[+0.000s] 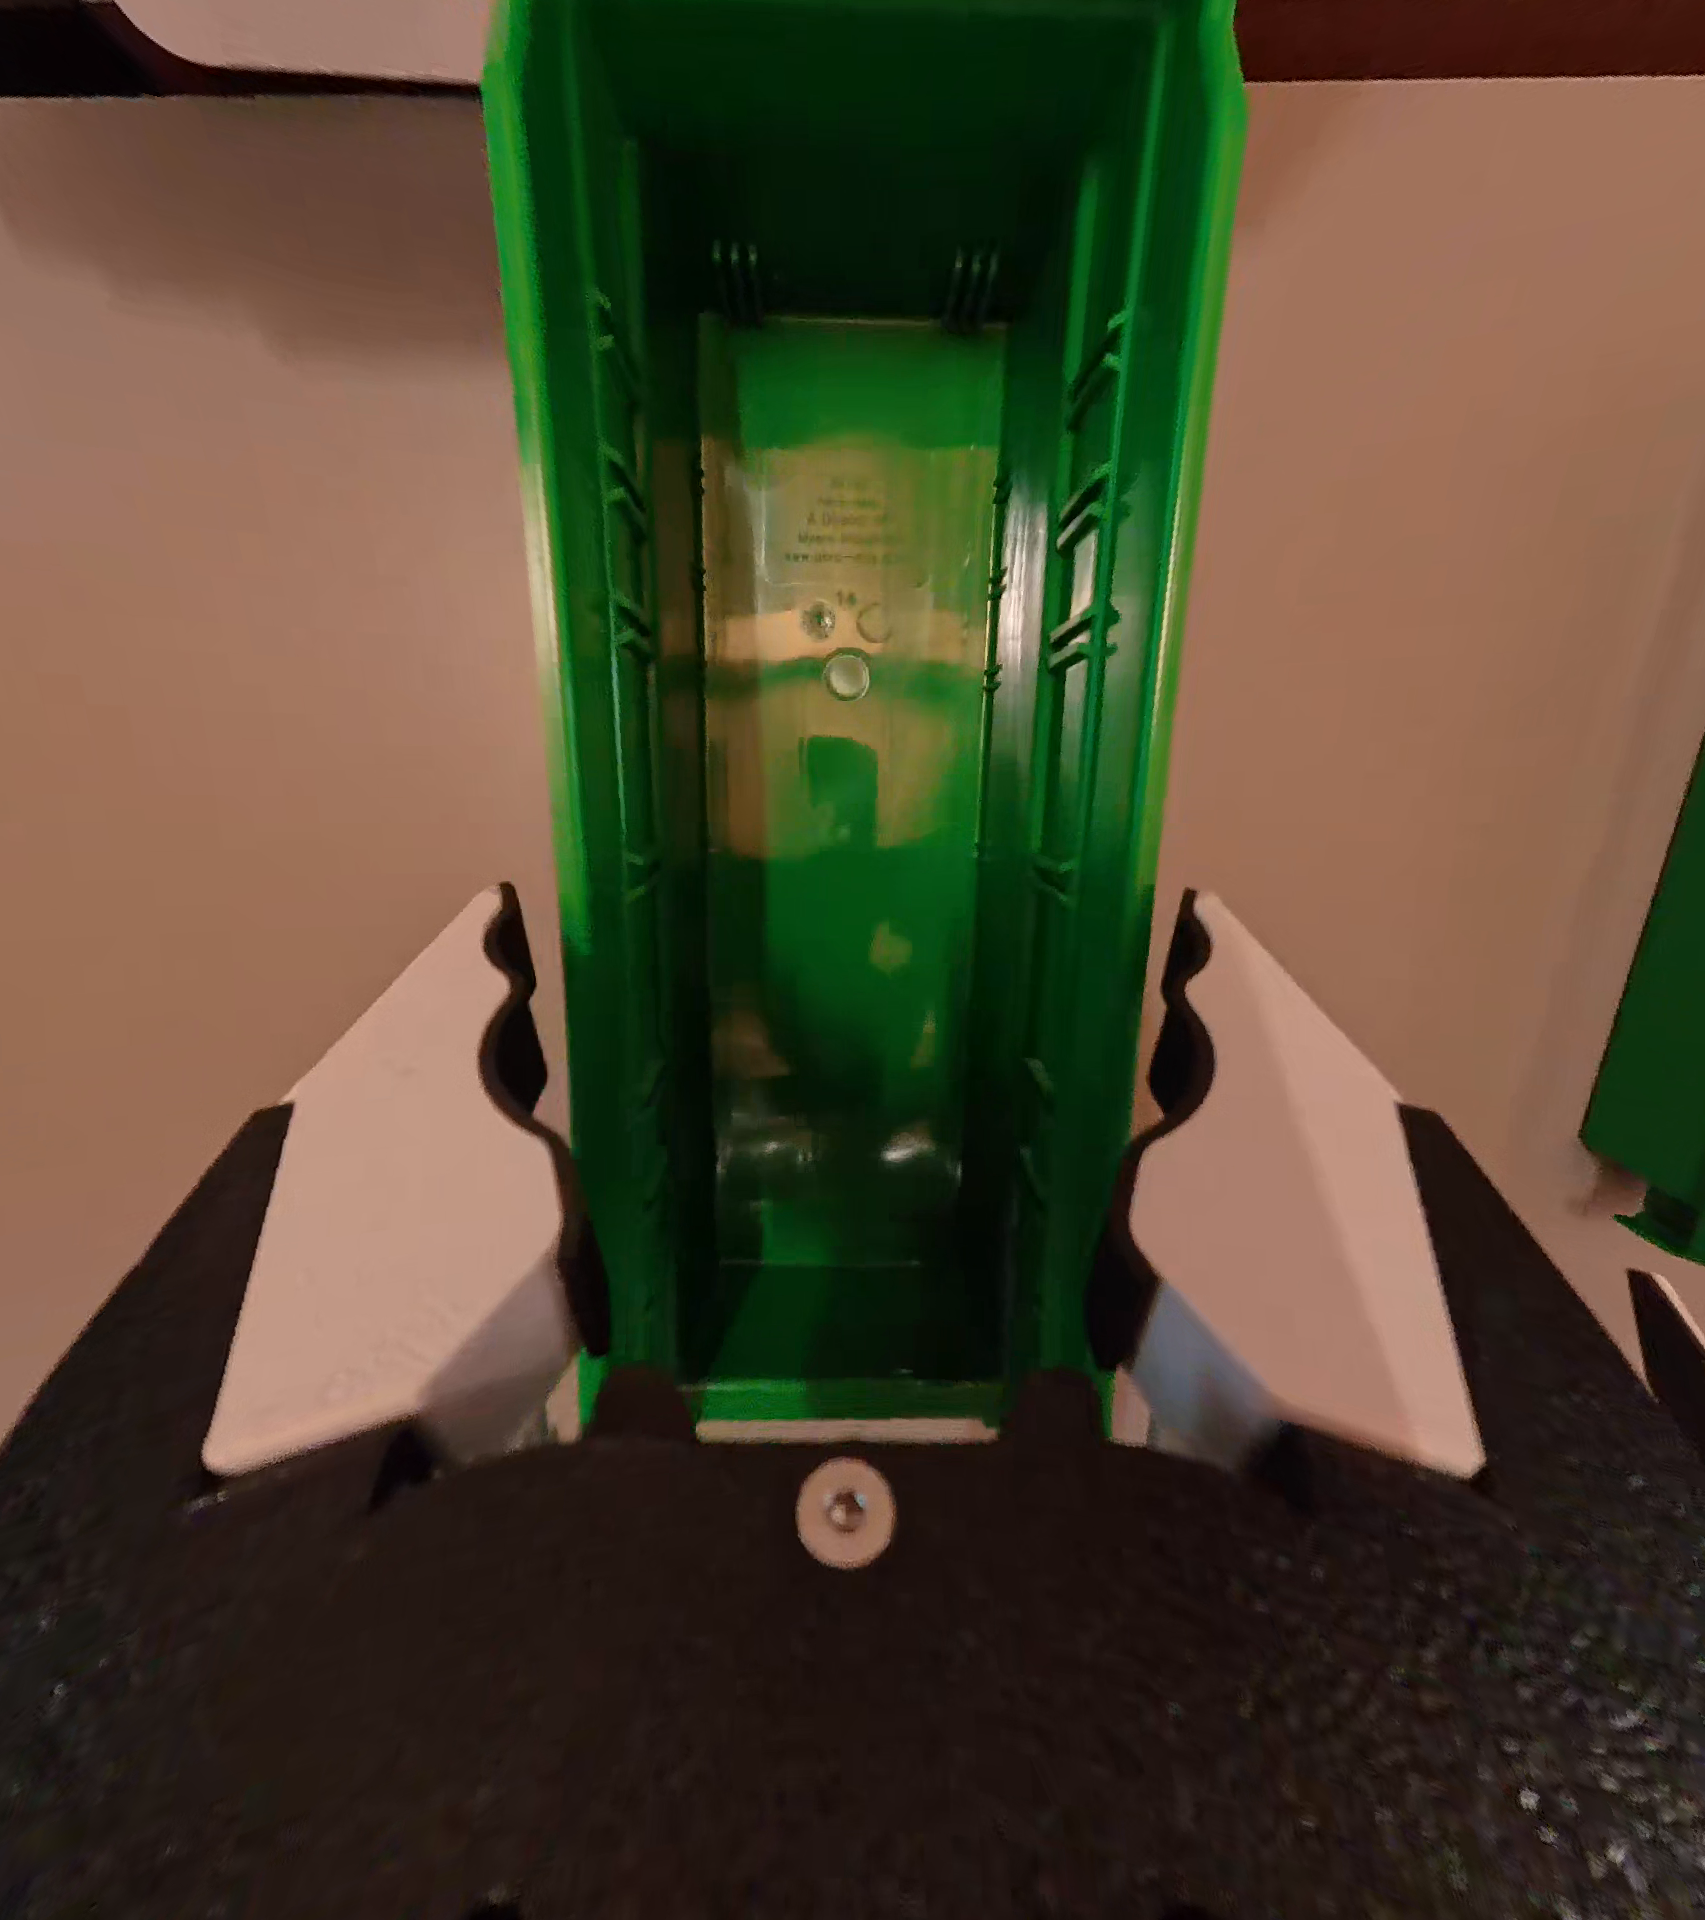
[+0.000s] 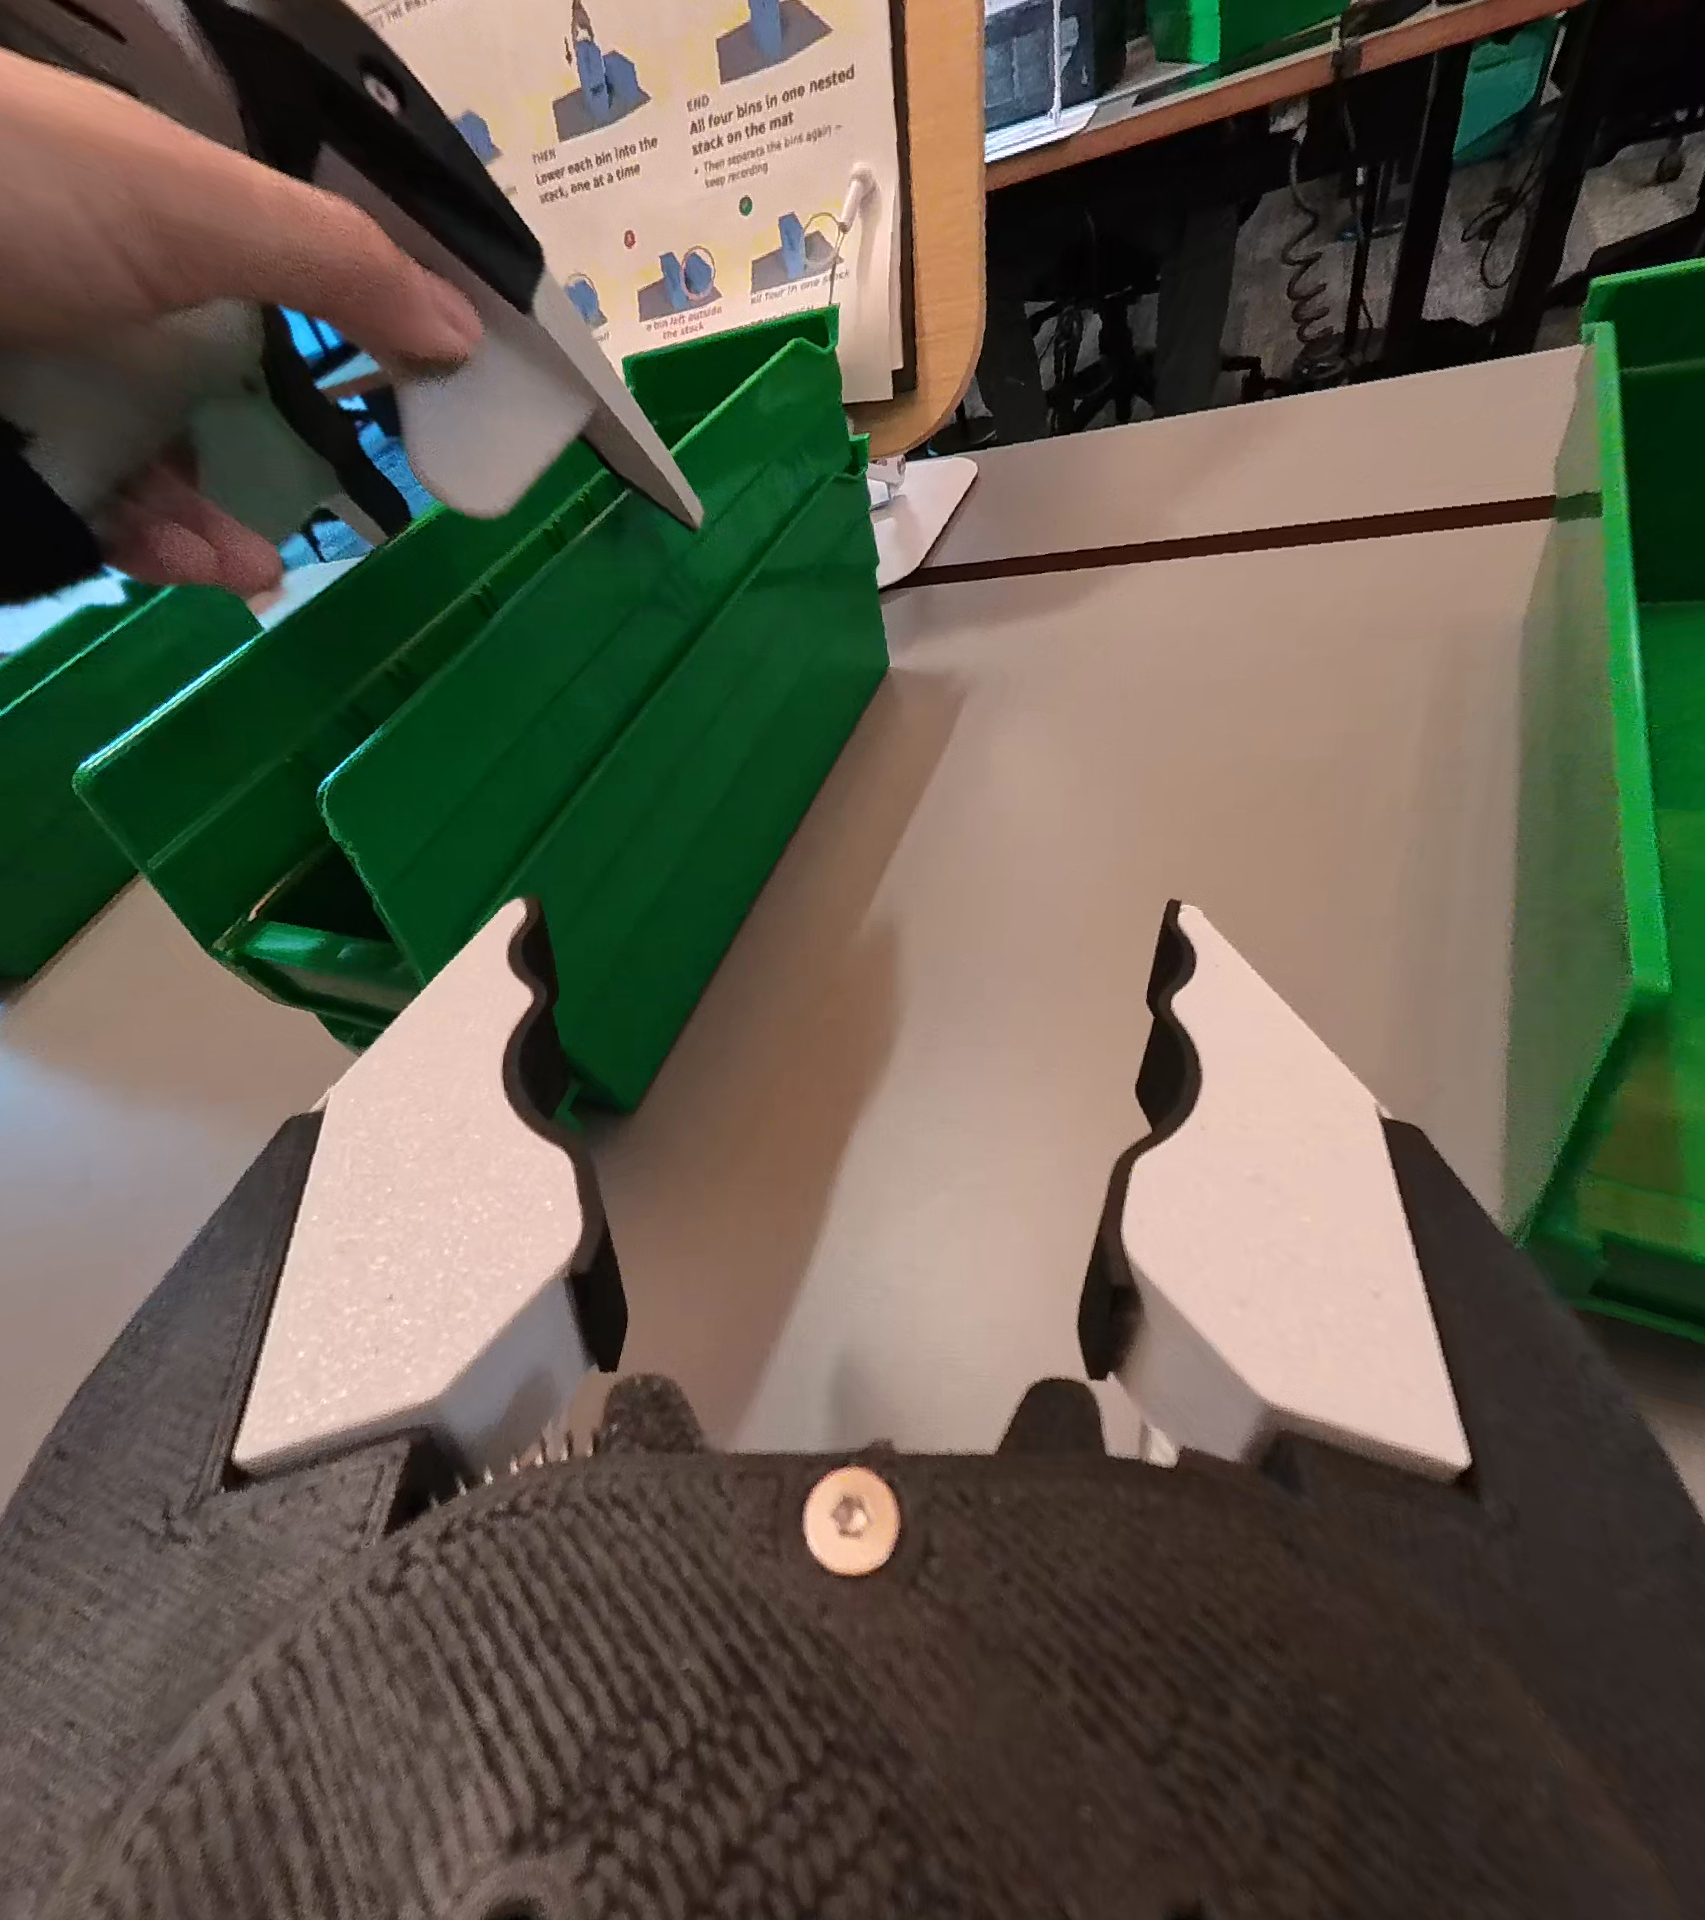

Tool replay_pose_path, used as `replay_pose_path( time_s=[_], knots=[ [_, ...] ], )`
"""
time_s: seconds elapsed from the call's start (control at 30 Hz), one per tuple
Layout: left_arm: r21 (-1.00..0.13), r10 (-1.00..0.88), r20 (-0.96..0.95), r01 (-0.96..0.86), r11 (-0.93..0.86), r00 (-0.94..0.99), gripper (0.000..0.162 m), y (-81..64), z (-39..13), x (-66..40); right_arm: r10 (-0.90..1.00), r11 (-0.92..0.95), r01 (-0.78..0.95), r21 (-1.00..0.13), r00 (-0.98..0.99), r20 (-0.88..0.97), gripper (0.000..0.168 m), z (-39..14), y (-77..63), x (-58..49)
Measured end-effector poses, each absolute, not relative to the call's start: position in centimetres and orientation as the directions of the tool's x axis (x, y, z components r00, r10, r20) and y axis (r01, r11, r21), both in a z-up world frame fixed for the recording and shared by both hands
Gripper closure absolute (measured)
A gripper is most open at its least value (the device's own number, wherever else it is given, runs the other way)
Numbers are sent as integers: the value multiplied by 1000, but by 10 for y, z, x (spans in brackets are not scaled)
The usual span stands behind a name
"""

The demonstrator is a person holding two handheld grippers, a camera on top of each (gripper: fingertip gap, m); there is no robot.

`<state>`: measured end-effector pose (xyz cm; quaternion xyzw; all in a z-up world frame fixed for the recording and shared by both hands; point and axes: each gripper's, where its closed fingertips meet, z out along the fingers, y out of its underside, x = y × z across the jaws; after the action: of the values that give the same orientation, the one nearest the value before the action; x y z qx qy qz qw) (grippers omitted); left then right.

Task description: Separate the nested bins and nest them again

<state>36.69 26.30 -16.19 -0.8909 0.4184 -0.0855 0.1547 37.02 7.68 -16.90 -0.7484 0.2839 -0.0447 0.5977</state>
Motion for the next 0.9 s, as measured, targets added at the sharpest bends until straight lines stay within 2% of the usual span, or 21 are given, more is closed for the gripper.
replay_pose_path(
  time_s=[0.13,0.27,0.4,0.53,0.67,0.7,0.77,0.9],
  knots=[
    [-365,-787,19,-728,-580,617,44,268,-148,366,-481,-132,-364,-922,837,-262,55,-170,78,370],
    [-319,-810,32,-763,-563,585,51,264,-146,359,-476,-143,-366,-920,840,-260,56,-173,81,368],
    [-346,-812,69,-749,-565,580,57,269,-138,358,-478,-149,-357,-922,842,-249,56,-173,83,367],
    [-356,-823,-59,-782,-511,565,59,284,-139,345,-481,-159,-365,-917,840,-250,56,-177,83,368],
    [-332,-824,-83,-795,-507,560,67,288,-148,338,-486,-162,-359,-919,840,-243,56,-177,83,368],
    [-326,-825,-85,-798,-507,559,74,289,-151,336,-487,-163,-358,-919,840,-240,56,-177,82,368],
    [-320,-836,-90,-810,-491,542,104,291,-154,335,-488,-164,-357,-919,840,-239,57,-177,82,368],
    [-290,-860,-116,-845,-449,496,149,295,-163,329,-487,-170,-364,-916,839,-243,57,-181,84,369]
  ],
)
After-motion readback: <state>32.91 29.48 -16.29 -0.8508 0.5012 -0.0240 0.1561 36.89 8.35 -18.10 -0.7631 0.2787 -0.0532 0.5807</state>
